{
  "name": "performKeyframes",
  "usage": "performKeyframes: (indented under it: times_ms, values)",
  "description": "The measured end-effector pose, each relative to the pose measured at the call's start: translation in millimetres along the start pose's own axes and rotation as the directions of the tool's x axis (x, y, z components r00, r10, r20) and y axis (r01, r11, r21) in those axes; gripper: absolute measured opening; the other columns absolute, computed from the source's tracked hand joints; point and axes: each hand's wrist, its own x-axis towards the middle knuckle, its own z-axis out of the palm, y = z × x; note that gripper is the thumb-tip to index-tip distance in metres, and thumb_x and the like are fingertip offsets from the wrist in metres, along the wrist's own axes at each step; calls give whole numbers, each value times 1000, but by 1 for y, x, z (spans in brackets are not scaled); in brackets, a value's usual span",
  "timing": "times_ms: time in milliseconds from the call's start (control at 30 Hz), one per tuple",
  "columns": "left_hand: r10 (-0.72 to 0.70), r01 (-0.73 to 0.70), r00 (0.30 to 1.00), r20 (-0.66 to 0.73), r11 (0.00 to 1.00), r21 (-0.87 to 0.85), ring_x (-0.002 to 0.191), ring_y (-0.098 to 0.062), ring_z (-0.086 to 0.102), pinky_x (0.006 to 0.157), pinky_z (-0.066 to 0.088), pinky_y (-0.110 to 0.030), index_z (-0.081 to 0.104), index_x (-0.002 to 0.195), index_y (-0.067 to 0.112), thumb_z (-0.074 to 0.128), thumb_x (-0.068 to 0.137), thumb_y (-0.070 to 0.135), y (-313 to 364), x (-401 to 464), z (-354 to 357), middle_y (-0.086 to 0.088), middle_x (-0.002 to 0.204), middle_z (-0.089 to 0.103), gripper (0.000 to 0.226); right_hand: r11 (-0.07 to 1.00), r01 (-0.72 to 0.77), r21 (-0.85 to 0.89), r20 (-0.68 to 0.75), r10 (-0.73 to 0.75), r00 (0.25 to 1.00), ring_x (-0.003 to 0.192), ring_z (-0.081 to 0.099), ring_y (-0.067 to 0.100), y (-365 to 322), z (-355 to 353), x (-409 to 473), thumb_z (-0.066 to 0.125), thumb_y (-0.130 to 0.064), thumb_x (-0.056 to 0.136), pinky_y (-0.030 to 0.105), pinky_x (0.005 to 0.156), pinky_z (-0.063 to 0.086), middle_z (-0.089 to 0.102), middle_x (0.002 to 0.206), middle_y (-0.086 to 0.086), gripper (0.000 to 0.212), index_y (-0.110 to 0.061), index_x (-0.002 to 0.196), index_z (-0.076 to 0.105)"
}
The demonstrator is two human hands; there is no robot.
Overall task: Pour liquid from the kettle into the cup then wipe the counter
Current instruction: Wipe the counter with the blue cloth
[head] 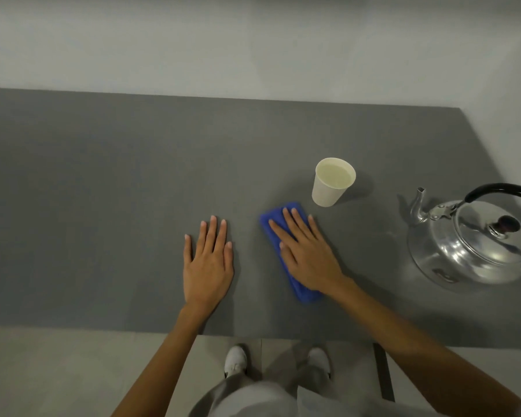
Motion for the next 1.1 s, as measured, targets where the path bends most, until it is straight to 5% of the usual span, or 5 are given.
performKeyframes:
  times_ms: [200,433,733,933,1100]
  values:
    - [6,-6,1000,-19,1000,21,148,-14,9,121,3,-42,17,150,21,9,98,39,2,-1,0,1,160,17,56,998,-30,-54,-9,29,1000,147,-2,23,-27,3,46,21,-29,100,45,120,-2,5,160,10,56,-9,150,7]
    - [18,-18,999,-32,1000,-7,148,-17,14,120,6,-42,22,150,20,16,100,36,3,-2,-3,-1,159,21,53,999,-7,53,-8,7,1000,147,5,19,-80,14,-23,21,-31,100,42,120,6,12,159,6,56,-10,150,10]
    - [16,-18,999,-40,999,-46,148,-15,9,121,2,-42,20,150,20,19,99,37,0,0,-1,0,159,19,54,971,-240,-12,19,241,970,146,7,17,-3,-5,-115,10,-39,99,41,119,5,8,157,-1,55,-17,149,8]
    - [-1,1,999,-33,1000,-5,149,-16,6,121,1,-43,15,151,19,11,98,38,1,-3,2,-1,160,15,56,930,-366,7,-16,366,930,146,8,16,12,-8,-72,12,-38,97,40,119,5,13,158,0,56,-18,149,8]
    - [4,-5,1000,-25,1000,-17,149,-16,6,121,1,-42,15,151,20,11,98,39,2,-2,2,0,161,14,57,949,-313,35,-20,314,949,147,5,16,-14,-3,-26,21,-33,100,39,119,0,13,159,1,55,-15,151,10]
